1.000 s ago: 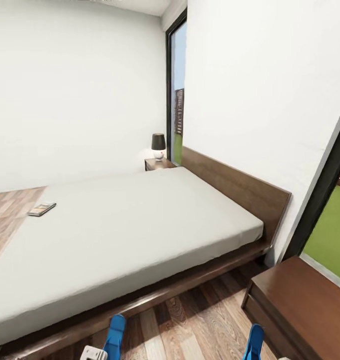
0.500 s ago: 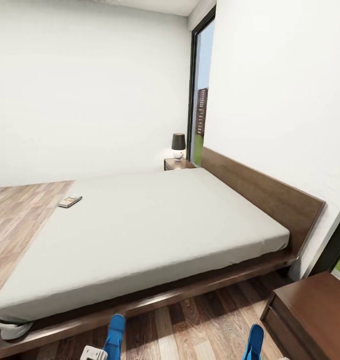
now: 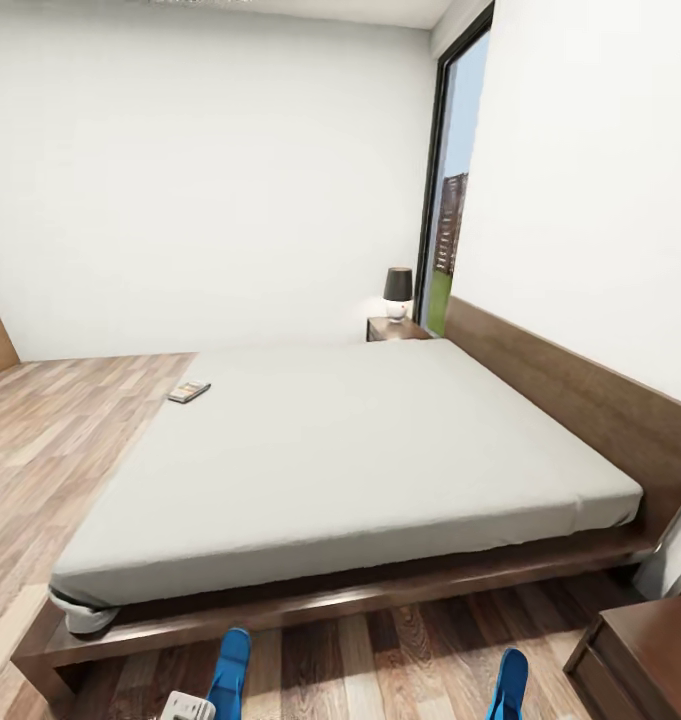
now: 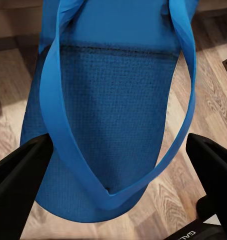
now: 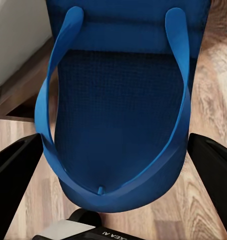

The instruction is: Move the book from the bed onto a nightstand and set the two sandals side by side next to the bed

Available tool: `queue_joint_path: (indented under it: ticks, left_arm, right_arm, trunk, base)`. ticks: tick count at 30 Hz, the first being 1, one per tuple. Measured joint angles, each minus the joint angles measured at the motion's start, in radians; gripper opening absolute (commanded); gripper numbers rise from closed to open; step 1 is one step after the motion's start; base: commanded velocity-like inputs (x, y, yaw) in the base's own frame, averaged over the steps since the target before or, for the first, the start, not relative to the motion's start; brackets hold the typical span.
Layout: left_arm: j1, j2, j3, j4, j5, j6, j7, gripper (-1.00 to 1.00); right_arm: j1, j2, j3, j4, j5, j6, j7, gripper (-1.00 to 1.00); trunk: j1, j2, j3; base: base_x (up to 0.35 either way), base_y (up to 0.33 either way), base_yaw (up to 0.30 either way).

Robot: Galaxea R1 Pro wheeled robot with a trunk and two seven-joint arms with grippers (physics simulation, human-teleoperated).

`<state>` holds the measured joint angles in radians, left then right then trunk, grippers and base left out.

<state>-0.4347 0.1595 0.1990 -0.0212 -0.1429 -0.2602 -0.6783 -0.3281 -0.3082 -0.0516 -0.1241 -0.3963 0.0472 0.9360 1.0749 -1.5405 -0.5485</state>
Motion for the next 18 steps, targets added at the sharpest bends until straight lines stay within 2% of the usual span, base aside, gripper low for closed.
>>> queue_joint_path:
  ticks: [18]
  left_arm:
    - [0.0, 0.0, 0.0, 0.0, 0.0, 0.0, 0.0, -1.0]
  right_arm:
    - [0.0, 0.0, 0.0, 0.0, 0.0, 0.0, 0.0, -1.0]
  trunk:
    - [0.0, 0.0, 0.0]
  base:
    - [0.0, 0.0, 0.264]
